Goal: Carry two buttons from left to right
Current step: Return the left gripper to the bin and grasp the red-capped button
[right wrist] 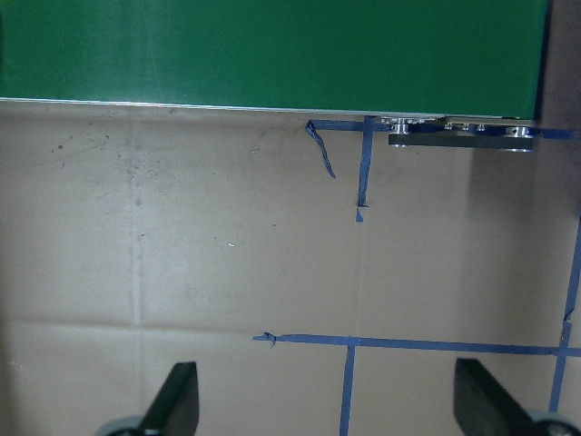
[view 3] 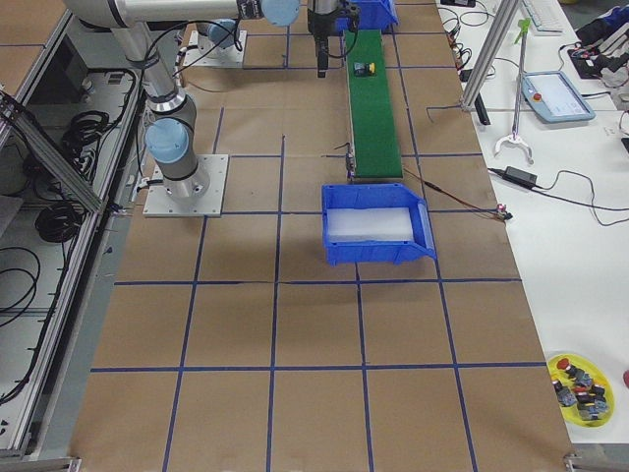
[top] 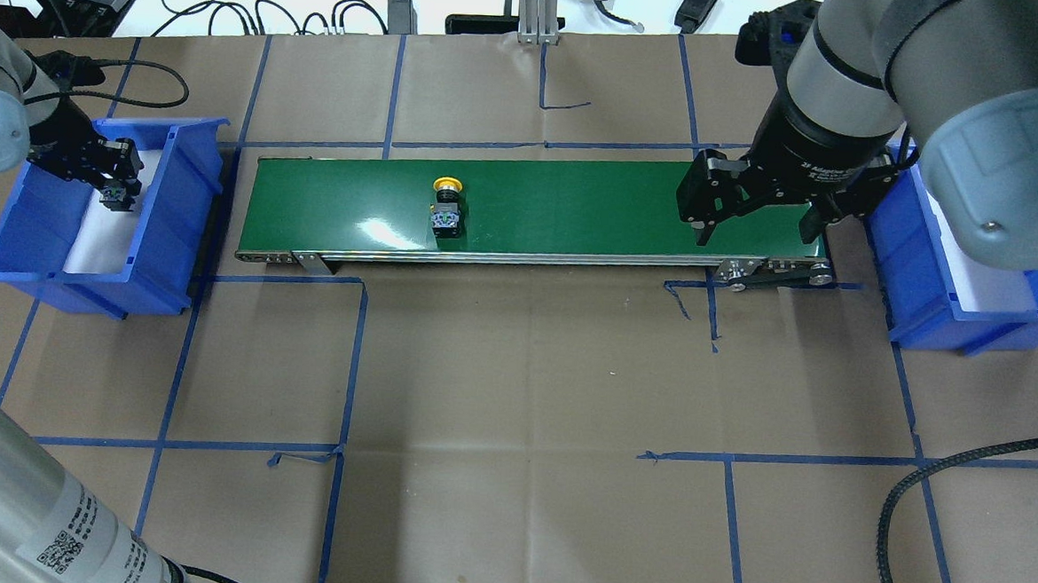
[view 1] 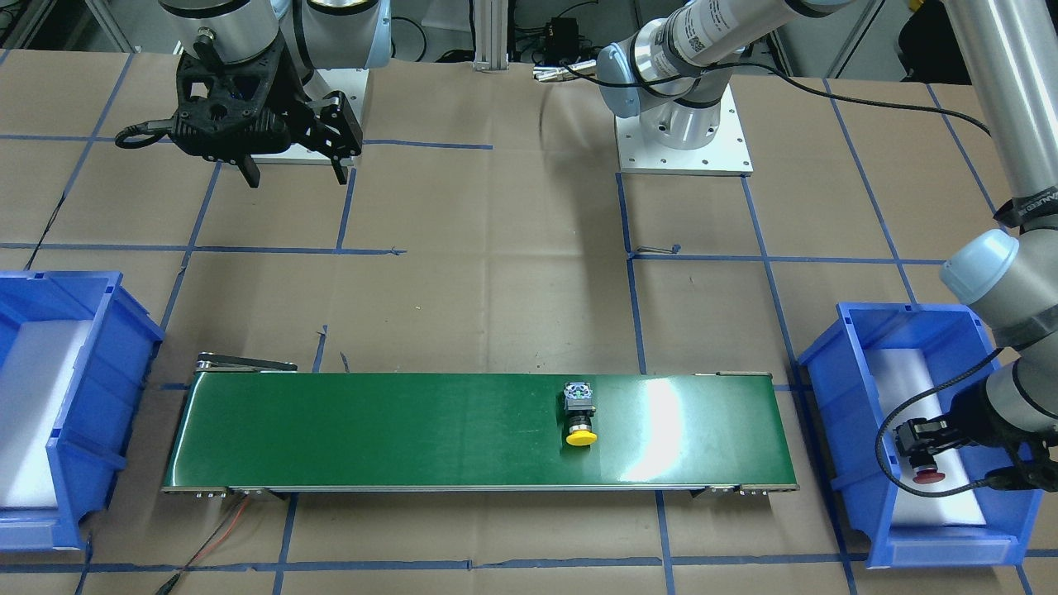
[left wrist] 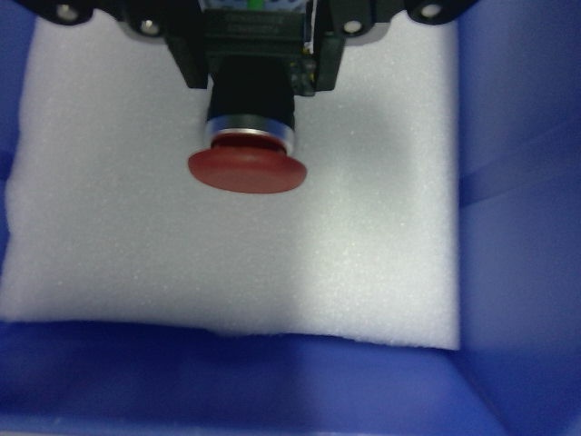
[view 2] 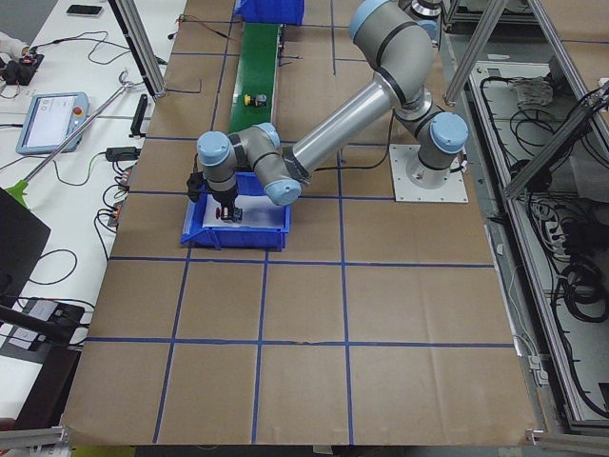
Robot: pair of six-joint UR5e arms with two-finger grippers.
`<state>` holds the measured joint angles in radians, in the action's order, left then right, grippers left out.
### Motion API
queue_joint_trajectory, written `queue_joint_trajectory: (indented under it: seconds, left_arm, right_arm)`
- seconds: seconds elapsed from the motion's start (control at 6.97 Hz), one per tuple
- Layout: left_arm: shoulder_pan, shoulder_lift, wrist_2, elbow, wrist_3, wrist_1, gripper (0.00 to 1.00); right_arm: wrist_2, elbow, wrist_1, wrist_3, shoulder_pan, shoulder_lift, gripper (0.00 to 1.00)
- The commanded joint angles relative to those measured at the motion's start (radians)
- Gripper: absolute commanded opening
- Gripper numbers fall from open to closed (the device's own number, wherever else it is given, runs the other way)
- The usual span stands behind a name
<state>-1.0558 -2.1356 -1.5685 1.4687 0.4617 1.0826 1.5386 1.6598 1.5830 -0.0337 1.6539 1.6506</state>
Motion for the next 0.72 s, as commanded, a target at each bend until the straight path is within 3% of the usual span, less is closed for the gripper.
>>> queue_joint_trajectory:
  seconds: [0.0,0.14,0.57]
  left_arm:
    - [0.008,0.104,-0.004,-0.054,0.008,0.174,0.05]
    - [0.008,0.161,-0.007,-0.080,0.008,0.277,0.05]
    - [-0.045,0.192,-0.011,-0.084,-0.061,0.296,0.05]
  right_arm:
    - [0.000,0.000,0.000,0.000,0.000,0.000,1.00]
    - [0.000,0.000,0.000,0.000,0.000,0.000,1.00]
    - [0.000,0.000,0.000,0.000,0.000,0.000,1.00]
